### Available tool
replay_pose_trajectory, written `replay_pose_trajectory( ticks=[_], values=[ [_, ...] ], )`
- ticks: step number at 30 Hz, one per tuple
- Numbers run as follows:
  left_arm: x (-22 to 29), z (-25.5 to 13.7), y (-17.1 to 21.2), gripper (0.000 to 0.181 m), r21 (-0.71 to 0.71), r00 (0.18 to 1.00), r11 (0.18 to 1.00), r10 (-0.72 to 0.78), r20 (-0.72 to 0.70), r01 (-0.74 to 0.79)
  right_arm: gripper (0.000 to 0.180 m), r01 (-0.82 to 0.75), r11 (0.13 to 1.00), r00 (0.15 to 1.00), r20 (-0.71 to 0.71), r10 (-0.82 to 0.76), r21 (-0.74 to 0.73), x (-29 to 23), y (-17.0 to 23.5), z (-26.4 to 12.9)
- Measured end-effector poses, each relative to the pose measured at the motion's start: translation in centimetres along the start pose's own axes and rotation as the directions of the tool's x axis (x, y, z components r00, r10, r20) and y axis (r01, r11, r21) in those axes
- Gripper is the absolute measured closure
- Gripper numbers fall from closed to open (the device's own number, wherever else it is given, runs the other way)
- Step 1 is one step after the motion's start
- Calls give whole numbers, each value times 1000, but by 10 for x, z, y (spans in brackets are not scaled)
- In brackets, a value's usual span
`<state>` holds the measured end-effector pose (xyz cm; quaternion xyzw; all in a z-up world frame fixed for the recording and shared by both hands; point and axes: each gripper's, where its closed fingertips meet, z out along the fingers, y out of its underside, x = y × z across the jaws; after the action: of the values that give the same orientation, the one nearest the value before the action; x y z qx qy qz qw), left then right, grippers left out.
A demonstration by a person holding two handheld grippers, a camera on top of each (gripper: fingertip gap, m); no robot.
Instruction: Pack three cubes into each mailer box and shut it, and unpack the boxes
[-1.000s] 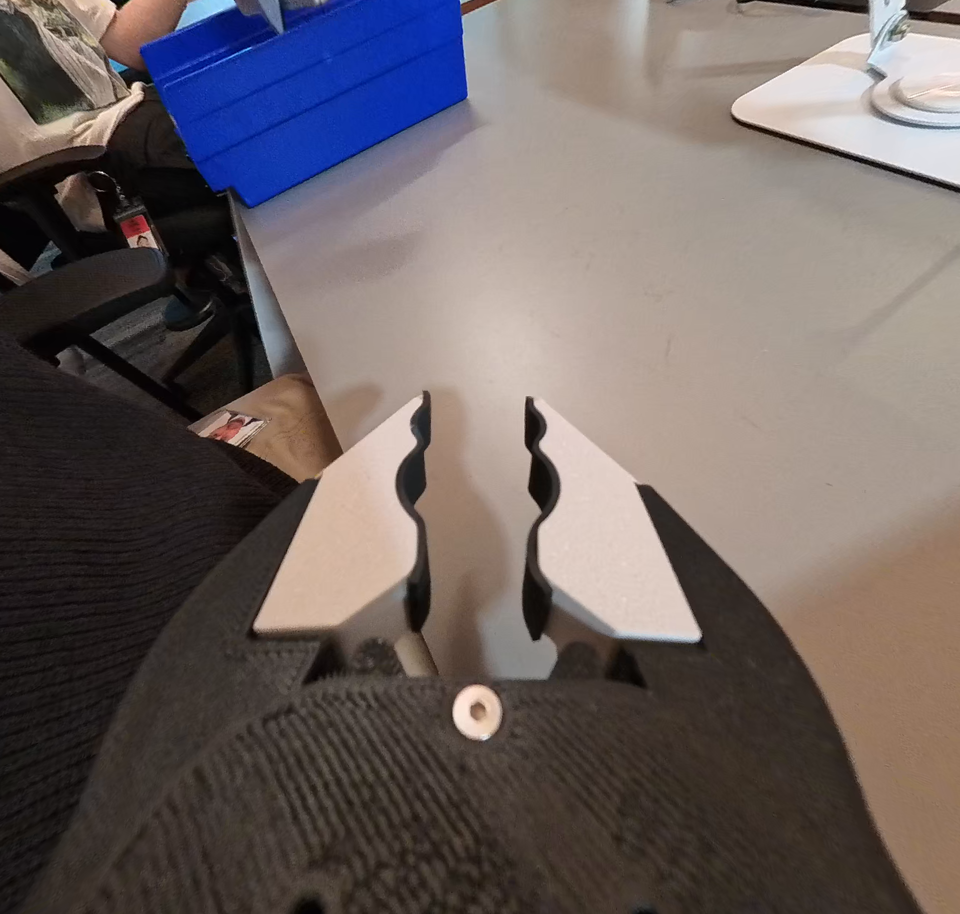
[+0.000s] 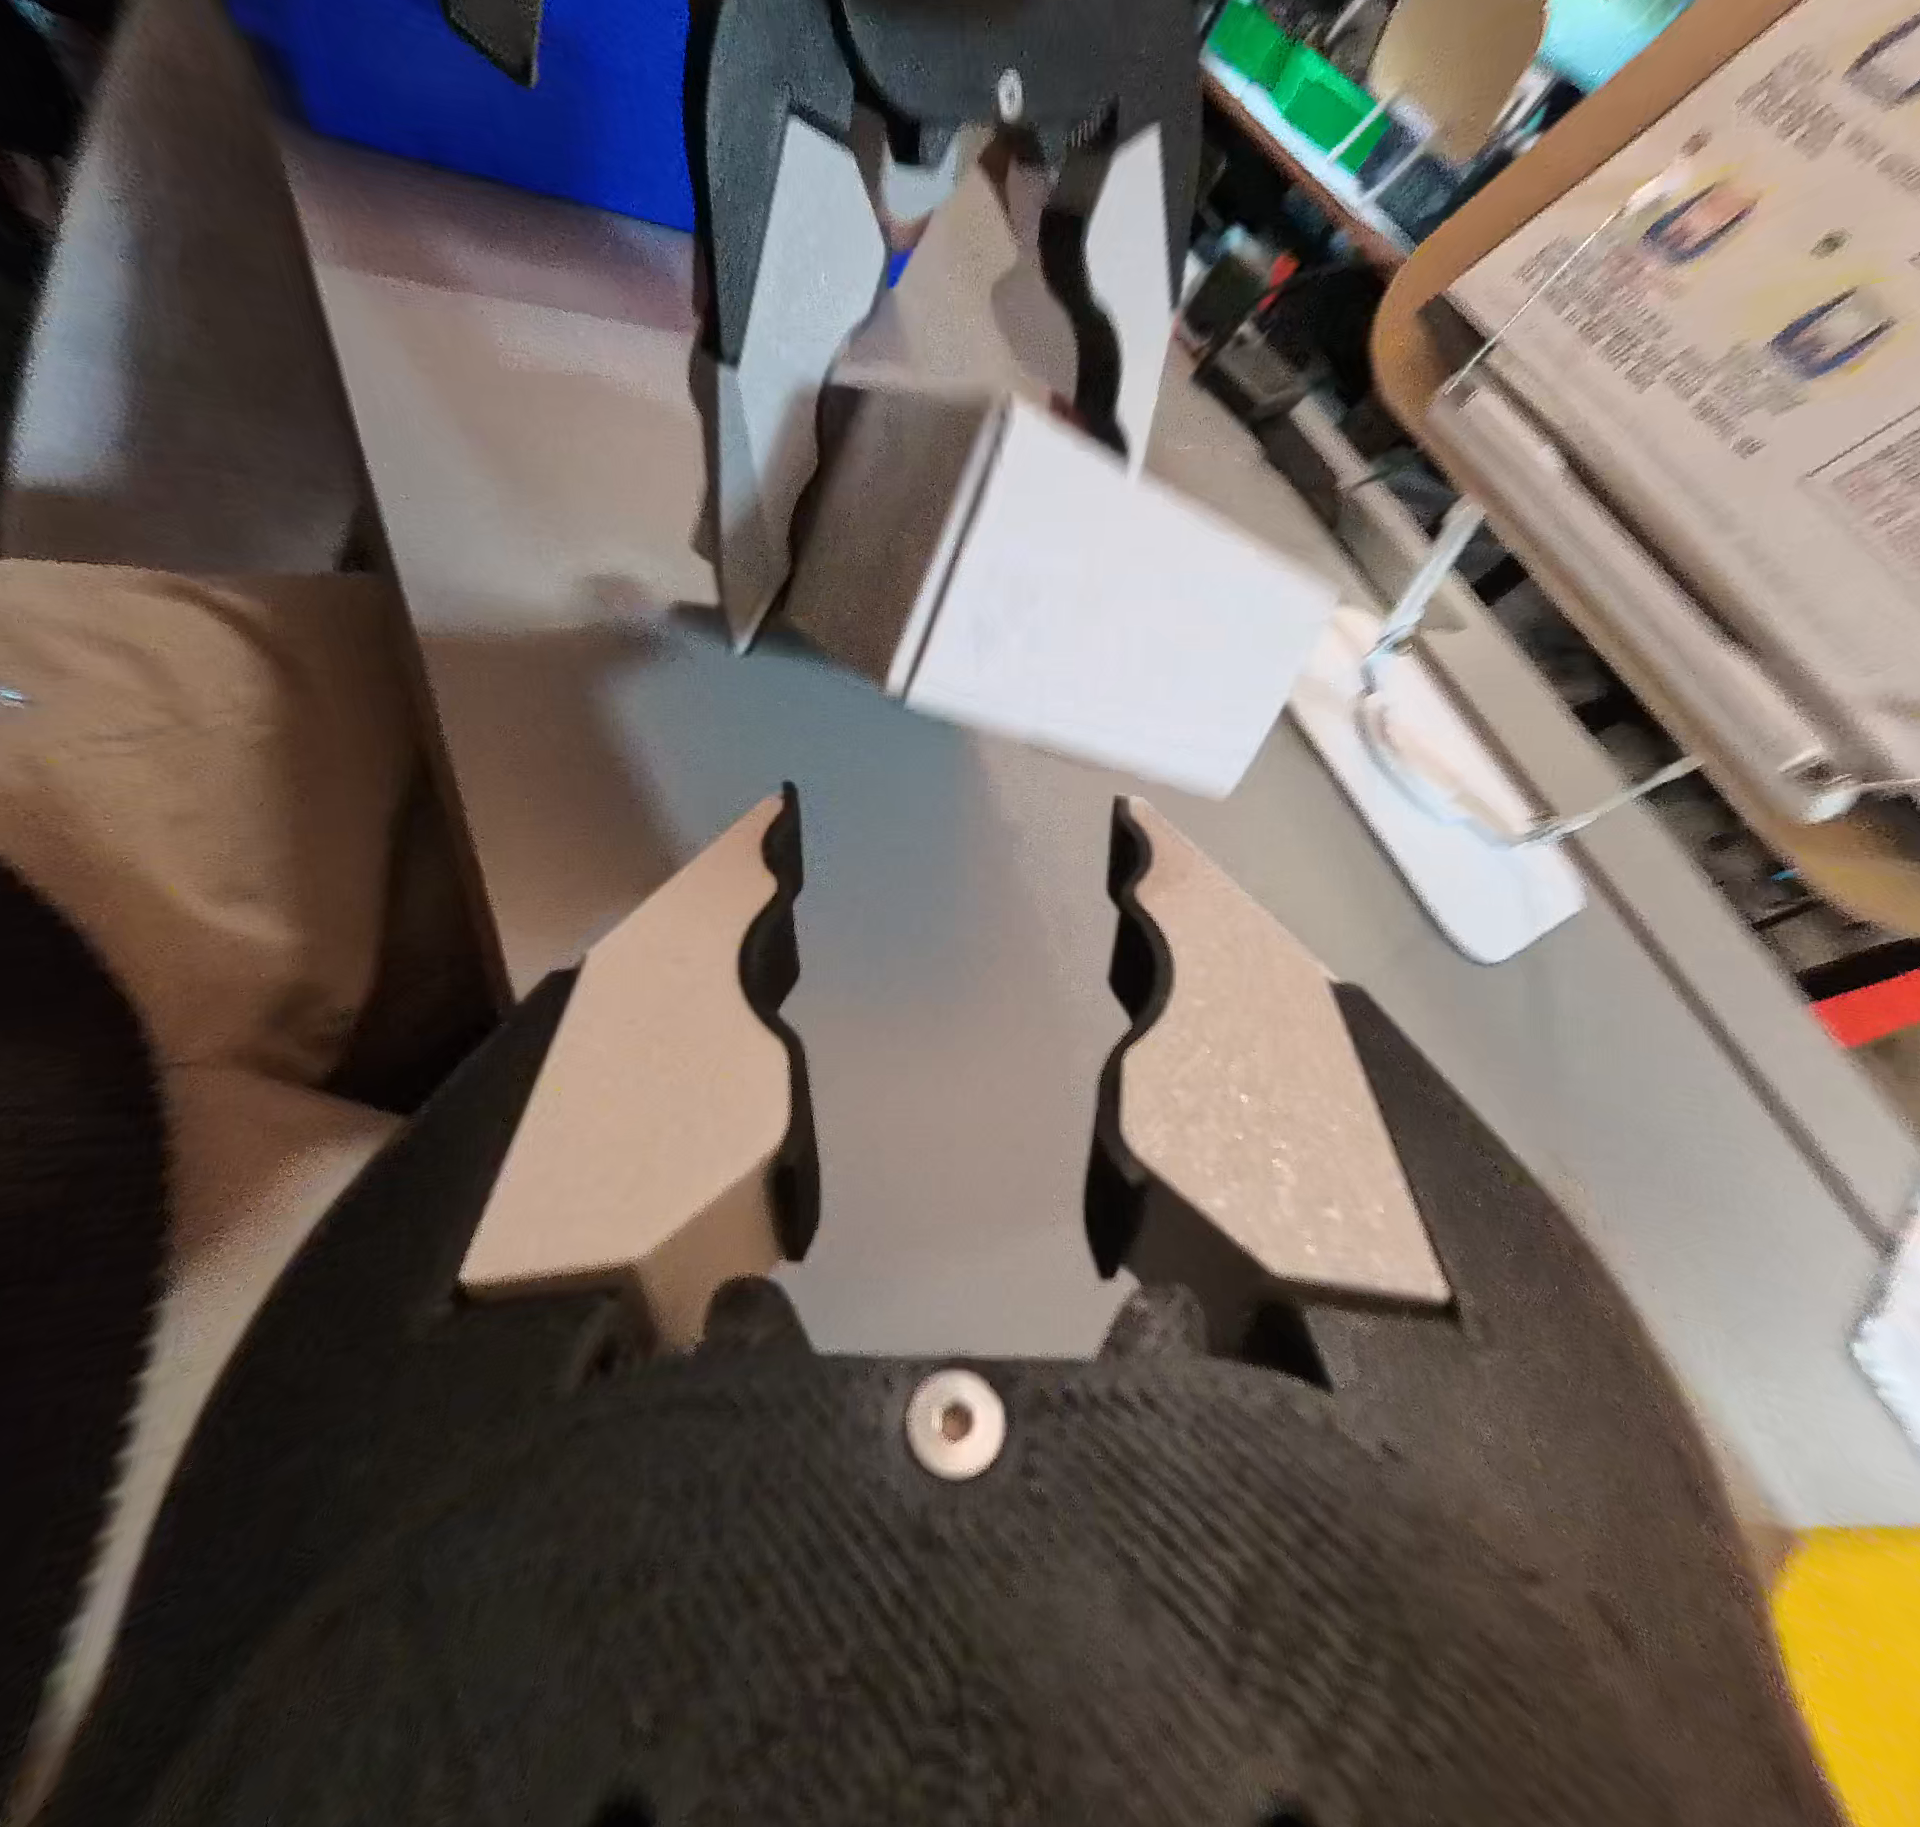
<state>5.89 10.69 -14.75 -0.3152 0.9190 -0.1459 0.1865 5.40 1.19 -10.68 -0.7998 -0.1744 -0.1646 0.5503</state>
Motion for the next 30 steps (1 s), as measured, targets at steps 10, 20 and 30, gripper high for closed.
replay_pose_trajectory(
  ticks=[10, 20, 30],
  values=[
    [24, 26, -16, 56, -75, 996, 995, 64, -59, -68, 85, 635, 765, 765, -55, -642, -103, -2, 30, 20],
    [19, 22, -35, 57, 70, 998, 997, -4, -69, 9, 109, 640, 748, 754, -45, -656, -174, 10, 40, 26],
    [0, -7, 1, 62, 467, 949, 883, -191, 250, 55, 109, 472, 876, 874, -78, -480, -104, 39, 51, 8]
  ],
)
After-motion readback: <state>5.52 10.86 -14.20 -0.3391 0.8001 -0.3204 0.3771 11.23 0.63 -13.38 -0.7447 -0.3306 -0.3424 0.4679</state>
